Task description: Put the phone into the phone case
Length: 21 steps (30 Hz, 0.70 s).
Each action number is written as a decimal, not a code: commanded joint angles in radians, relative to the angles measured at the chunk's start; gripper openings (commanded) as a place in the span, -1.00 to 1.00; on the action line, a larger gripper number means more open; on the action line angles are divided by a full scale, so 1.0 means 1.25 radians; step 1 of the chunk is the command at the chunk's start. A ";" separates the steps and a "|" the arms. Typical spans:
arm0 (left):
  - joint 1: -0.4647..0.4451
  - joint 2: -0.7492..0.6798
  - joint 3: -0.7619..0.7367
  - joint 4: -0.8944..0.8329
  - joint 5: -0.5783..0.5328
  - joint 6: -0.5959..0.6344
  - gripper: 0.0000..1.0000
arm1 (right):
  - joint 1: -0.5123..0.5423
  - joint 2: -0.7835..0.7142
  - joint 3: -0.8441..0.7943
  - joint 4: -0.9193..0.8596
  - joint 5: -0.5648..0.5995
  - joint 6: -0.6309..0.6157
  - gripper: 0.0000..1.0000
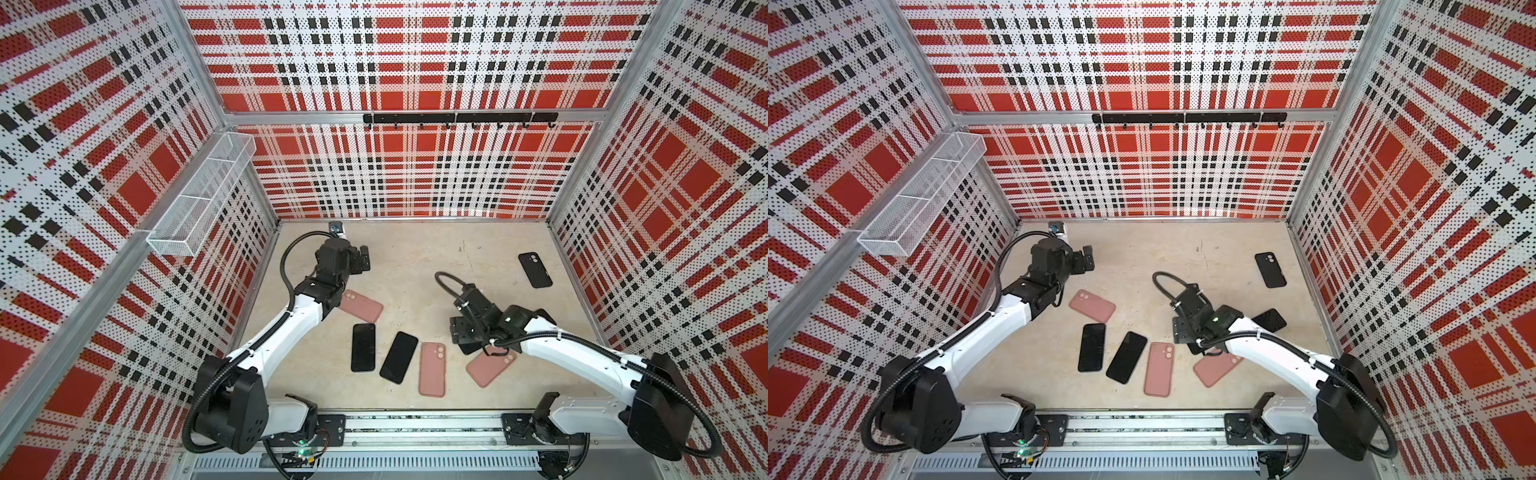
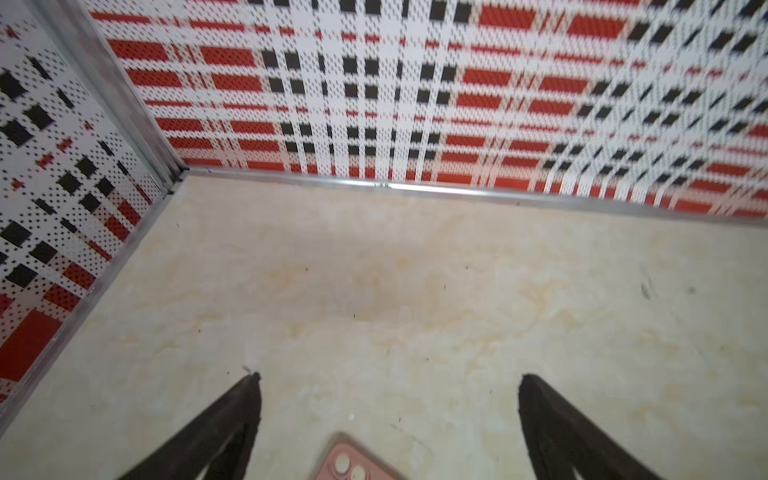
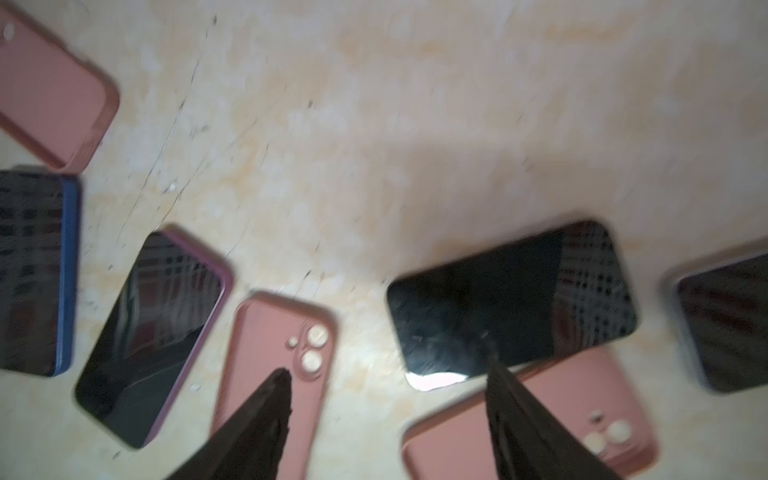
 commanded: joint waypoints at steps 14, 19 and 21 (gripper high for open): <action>0.063 -0.049 -0.053 0.004 0.067 0.023 0.96 | 0.129 0.188 -0.013 0.017 -0.162 0.177 -0.39; 0.071 -0.049 -0.053 0.004 0.078 0.019 0.96 | 0.129 0.232 -0.015 0.039 -0.184 0.163 -0.50; 0.071 -0.051 -0.054 0.004 0.080 0.020 0.96 | 0.129 0.244 -0.010 0.029 -0.173 0.157 -0.59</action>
